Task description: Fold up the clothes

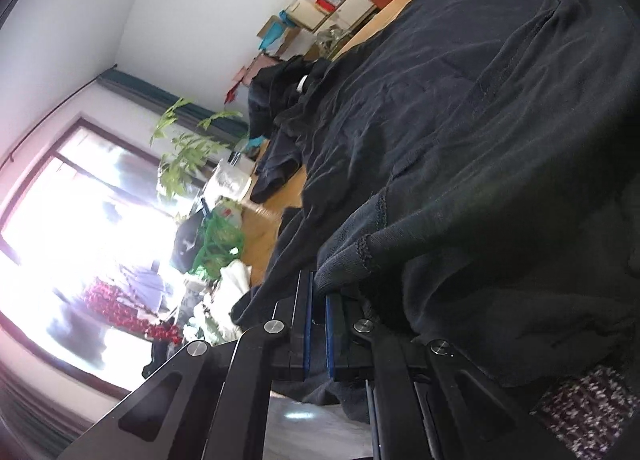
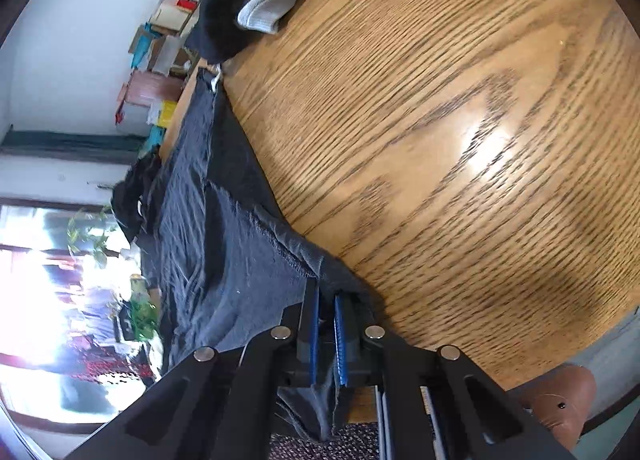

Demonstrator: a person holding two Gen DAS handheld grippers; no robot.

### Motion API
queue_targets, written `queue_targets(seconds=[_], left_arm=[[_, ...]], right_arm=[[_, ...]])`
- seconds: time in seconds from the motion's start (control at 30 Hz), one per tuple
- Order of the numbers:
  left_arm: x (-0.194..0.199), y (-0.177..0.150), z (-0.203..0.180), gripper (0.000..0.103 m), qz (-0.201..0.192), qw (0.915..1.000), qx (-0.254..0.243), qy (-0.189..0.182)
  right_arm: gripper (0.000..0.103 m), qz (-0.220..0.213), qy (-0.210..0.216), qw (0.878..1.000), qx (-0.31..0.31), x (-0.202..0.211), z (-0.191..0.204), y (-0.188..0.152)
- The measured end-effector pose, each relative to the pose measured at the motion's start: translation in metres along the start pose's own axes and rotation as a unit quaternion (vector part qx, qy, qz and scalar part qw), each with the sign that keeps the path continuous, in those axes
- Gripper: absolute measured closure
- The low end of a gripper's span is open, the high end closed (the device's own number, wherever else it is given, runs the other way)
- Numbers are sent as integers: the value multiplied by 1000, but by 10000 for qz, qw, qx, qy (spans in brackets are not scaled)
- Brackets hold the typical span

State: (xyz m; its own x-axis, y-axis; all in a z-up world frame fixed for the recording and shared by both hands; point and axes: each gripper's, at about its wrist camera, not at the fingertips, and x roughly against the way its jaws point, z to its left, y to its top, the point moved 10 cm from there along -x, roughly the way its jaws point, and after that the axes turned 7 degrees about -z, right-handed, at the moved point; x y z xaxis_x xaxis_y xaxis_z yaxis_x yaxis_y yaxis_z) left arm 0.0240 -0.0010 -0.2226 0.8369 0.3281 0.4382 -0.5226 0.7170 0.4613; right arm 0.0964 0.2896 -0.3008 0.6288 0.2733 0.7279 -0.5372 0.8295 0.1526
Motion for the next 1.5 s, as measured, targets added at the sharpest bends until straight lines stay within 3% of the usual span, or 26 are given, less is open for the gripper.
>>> queue_targets(seconds=[0.07,0.1,0.2,0.27,0.33,0.4,0.47,0.77,0.93,1.17,1.23,1.33,1.47,1.5], left_arm=[[-2,-2,-5,97,213,9991,130,-351],[-4,-5,-7,96,378,9973,257,-579],[1,-8,-2,95,627,9913,652,-957],[8,-6,3,91,651,9884,852,-1073],[13,-3,10,73,676,9856,1049,-1138],[18,0,18,31,639,9826,1306,-1159],[23,4,26,24,602,9788,1561,-1180],[29,-13,39,24,907,9565,2417,-1363],[30,-32,37,24,1181,9262,3088,-1814],[30,-48,30,24,1589,8804,3885,-2208],[29,-50,30,24,1675,8707,4057,-2220],[28,-51,30,24,1713,8640,4174,-2236],[27,-49,25,24,1730,8649,4132,-2265],[26,-49,24,24,1738,8651,4121,-2268]], right_arm=[[95,-6,-51,10000,37,2,-2,2],[89,63,-78,9998,142,2,-1,1],[50,80,-403,9943,979,12,11,-6],[43,-224,-726,9852,1534,25,22,-5],[32,-464,-747,9815,1702,36,33,2],[27,-527,-572,9815,1748,41,43,6],[26,-485,-412,9799,1893,40,55,7],[22,108,-24,9613,2752,3,110,-30],[19,276,-412,9367,3466,-24,117,-47],[20,370,-1071,8826,4563,-63,124,-65],[19,494,-1061,8800,4602,-71,126,-70],[19,599,-1282,8718,4689,-81,117,-72],[16,588,-1699,8513,4930,-84,95,-70],[13,579,-1769,8514,4903,-83,90,-67]])
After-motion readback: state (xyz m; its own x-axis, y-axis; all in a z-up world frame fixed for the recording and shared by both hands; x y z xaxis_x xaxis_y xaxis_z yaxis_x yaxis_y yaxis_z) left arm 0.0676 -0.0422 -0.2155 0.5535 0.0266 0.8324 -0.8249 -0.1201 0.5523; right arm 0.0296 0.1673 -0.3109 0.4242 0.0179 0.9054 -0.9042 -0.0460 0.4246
